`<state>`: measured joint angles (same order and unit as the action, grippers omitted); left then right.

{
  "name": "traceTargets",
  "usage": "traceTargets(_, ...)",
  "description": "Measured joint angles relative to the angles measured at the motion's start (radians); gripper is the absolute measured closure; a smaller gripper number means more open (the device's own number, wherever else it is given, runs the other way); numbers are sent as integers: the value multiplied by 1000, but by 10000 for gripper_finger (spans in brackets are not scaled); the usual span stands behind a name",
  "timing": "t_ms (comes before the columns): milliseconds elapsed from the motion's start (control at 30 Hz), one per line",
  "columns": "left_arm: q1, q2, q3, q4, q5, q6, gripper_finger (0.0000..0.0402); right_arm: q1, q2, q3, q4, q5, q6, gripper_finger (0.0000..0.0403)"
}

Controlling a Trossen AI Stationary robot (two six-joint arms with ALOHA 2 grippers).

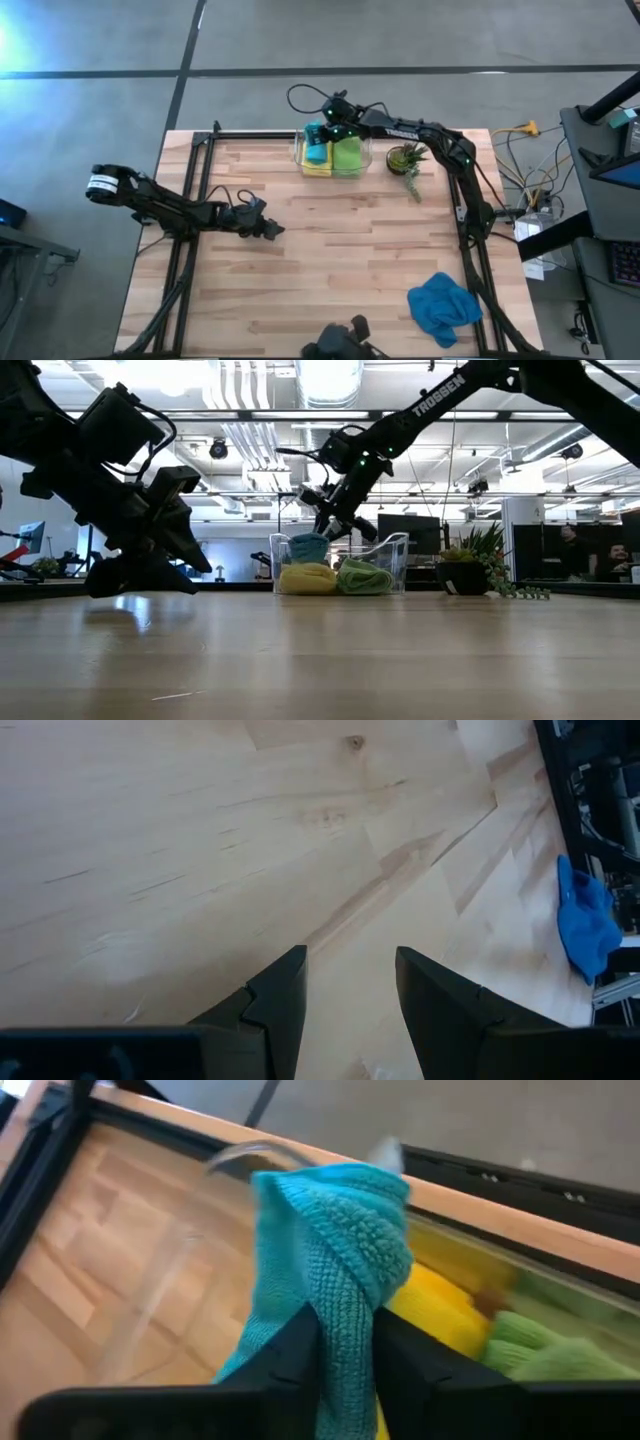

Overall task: Fold microfiber towels
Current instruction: Put the light blue microfiber towel into the transparent bin

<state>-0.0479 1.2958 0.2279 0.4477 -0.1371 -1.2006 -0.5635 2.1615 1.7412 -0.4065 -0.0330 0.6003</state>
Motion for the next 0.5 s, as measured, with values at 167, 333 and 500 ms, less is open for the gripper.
traceTargets(167,0,14,1,4,0,0,263,-28,2,-18,-11,-51,19,276)
traceTargets(333,0,31,1,37,0,0,263,-29,2,-17,-23,-70,19,236)
traceTargets(500,0,51,1,73,0,0,263,-29,-3,4,-86,-74,-29,209)
